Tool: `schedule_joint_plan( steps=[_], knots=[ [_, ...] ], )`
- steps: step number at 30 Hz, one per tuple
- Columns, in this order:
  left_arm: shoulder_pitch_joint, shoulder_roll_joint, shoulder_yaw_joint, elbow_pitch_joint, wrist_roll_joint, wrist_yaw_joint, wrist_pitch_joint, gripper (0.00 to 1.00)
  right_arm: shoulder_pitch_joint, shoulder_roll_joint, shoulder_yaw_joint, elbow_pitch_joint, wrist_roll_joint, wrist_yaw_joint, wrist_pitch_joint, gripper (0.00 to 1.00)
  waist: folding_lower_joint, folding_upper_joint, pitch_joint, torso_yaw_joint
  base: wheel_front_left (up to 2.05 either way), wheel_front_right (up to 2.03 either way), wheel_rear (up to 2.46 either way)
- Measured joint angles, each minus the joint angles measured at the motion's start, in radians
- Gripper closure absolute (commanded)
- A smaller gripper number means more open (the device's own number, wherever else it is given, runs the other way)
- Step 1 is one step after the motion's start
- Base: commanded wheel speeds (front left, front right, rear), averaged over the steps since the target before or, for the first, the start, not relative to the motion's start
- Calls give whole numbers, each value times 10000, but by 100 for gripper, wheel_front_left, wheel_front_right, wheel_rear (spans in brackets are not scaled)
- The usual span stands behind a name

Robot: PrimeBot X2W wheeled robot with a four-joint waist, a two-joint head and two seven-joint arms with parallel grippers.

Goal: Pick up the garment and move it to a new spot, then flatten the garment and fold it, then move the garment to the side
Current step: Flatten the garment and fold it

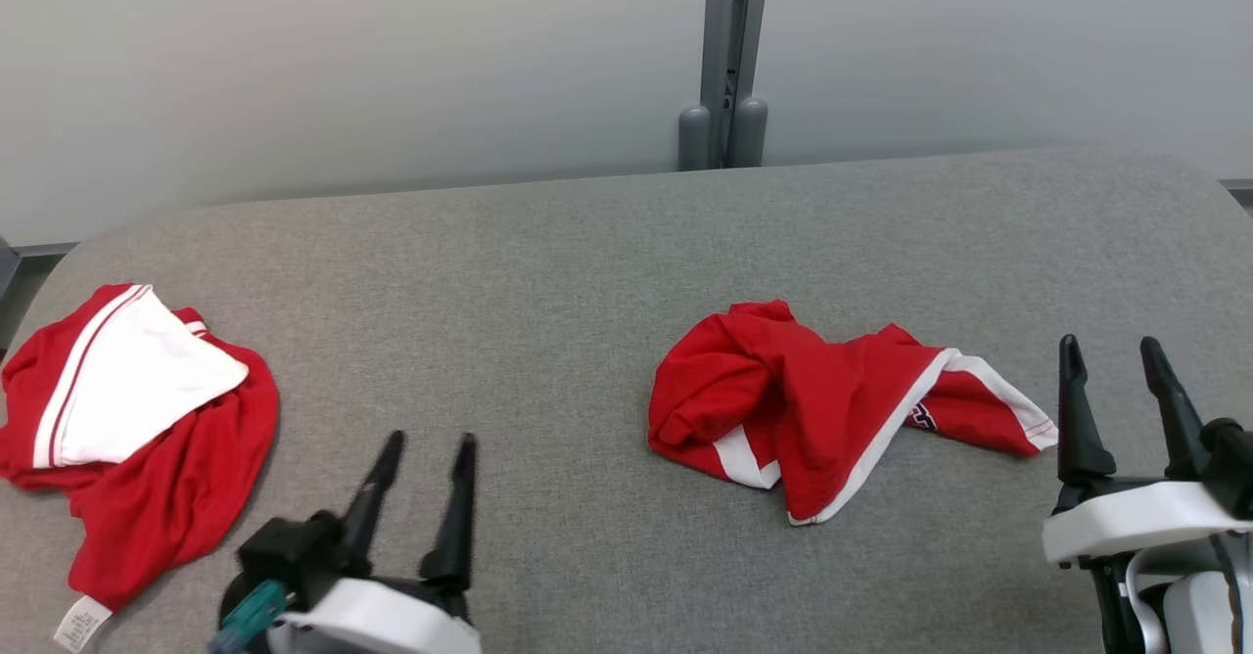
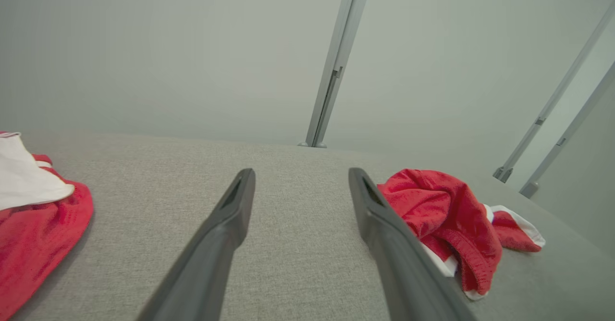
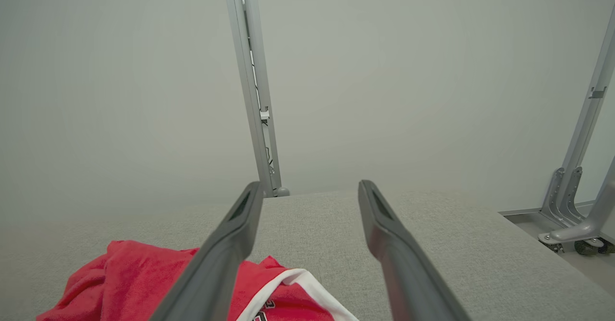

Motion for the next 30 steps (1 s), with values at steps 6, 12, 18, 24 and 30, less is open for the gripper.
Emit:
schedule_joint_plan(
  steps=[6,12,18,24,30],
  knots=[
    [-521,-2,-1220,217,-253,-211,1565,0,-273,-219,-119,-50,-88,0,0,0,0,0,126,-221,0,0,0],
    [-917,-8,-2857,351,-867,-397,3164,0,-567,-378,-77,-119,-94,0,0,0,0,0,291,-624,0,0,0],
    [-1463,6,-3829,800,-1756,-242,3795,0,-762,-366,96,-151,-6,0,0,0,0,0,628,-1090,0,0,0],
    [-2345,-4,-4366,1624,-2451,2,3873,0,-946,-318,148,-182,94,0,0,0,0,0,1072,-1604,0,0,0],
    [-3003,-10,-4847,2328,-2945,-27,3697,0,-1093,-307,44,-307,128,0,-2,0,0,1,1547,-2047,0,0,0]
  ],
)
